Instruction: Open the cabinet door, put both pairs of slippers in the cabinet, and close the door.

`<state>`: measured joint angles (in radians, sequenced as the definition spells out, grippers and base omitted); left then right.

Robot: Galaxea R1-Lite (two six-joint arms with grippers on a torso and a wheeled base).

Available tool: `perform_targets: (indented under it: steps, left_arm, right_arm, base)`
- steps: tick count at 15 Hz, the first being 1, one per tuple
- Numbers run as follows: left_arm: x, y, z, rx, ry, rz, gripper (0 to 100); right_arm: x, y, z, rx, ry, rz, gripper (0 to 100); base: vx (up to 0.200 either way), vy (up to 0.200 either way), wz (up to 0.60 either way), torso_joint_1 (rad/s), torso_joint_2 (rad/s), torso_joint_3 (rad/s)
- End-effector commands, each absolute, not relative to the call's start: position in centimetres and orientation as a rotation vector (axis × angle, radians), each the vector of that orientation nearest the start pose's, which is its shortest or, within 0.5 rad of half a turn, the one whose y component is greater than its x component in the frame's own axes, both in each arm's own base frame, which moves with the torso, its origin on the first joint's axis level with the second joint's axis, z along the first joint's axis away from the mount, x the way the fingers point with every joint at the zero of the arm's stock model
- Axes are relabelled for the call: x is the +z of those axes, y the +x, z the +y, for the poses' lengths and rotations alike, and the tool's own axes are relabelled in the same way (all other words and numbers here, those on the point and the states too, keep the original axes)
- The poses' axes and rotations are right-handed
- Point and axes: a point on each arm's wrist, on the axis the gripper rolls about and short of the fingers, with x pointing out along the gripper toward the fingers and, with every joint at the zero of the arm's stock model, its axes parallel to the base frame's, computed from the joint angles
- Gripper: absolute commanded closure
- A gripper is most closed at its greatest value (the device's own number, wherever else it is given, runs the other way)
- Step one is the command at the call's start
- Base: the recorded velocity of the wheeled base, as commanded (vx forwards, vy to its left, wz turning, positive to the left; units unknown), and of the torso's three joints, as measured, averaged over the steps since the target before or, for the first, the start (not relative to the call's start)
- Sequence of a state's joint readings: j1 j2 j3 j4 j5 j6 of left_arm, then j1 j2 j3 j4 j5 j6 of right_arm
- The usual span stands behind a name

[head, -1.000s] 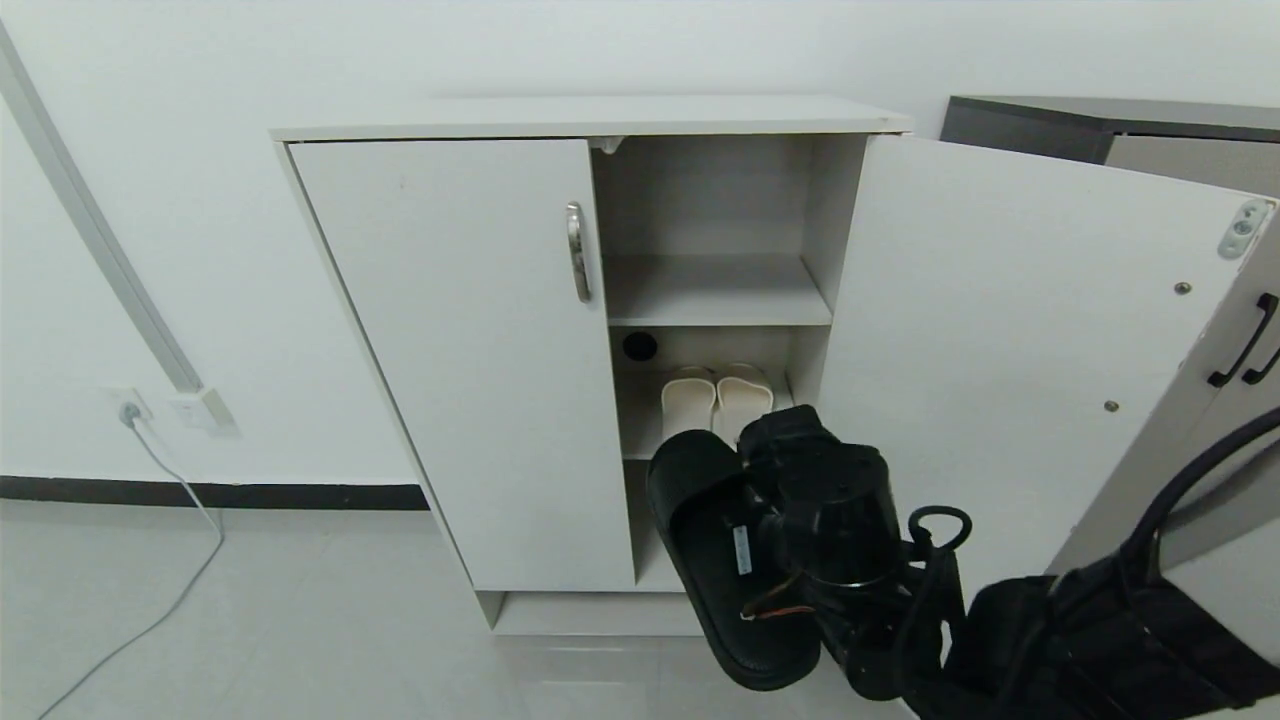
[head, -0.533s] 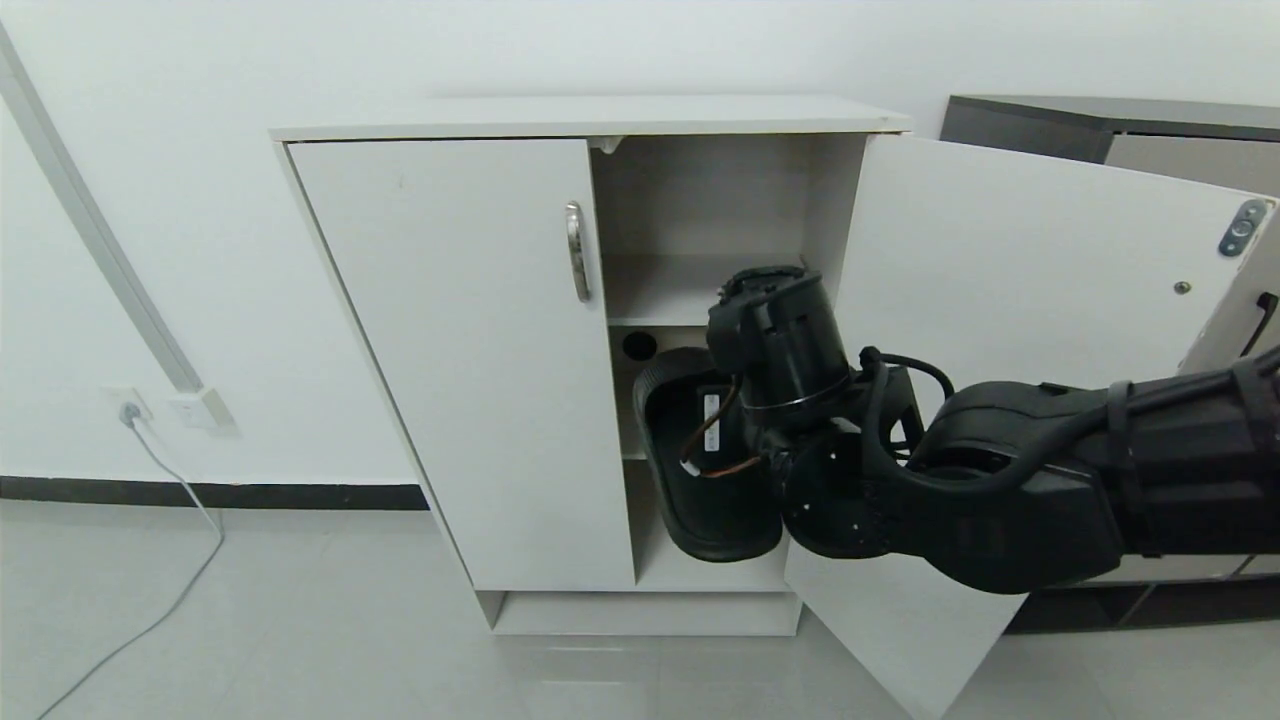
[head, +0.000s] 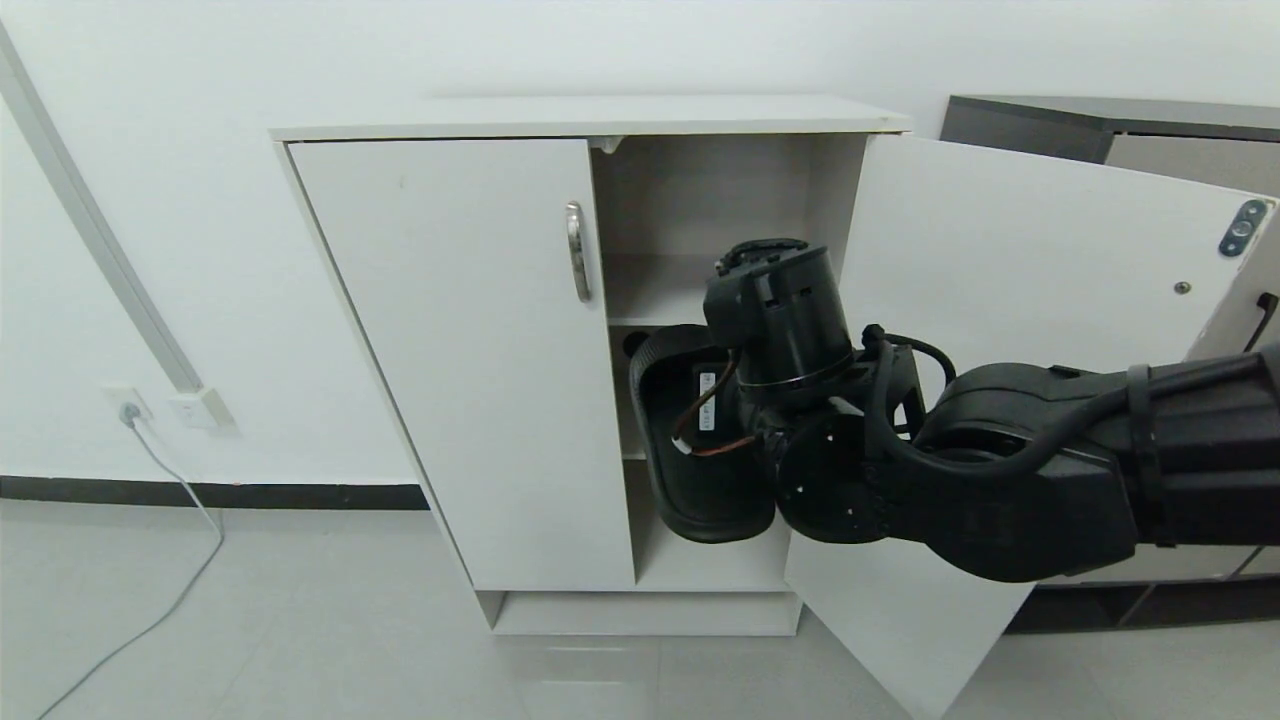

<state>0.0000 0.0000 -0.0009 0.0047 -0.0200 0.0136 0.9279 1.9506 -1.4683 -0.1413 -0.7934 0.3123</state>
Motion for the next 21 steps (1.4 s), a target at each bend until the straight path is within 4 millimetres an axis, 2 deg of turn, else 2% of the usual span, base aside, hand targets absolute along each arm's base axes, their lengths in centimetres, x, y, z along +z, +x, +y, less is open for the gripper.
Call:
perform_targets:
  steps: [1, 16, 21]
  left_arm:
    - [7.5, -2.3, 0.0, -0.020, 0.014, 0.004, 100]
    - [7.5, -2.3, 0.0, -0.022, 0.014, 0.004, 100]
    - [7.5, -2.3, 0.0, -0.020, 0.014, 0.006, 100]
  right_arm:
    - [23.5, 24.7, 30.3, 0.098, 0.058, 0.234, 100]
    - [22.8, 25.0, 30.8, 0.098, 0.056, 0.237, 100]
    - [21.9, 25.6, 31.4, 0.096, 0.063, 0.230, 100]
  base:
    - [0.200, 0.000, 0.00, 0.002, 0.00, 0.002]
    - [0.200, 0.000, 0.00, 0.001, 0.00, 0.002]
    - [0.000, 0.000, 0.00, 0.000, 0.00, 0.000]
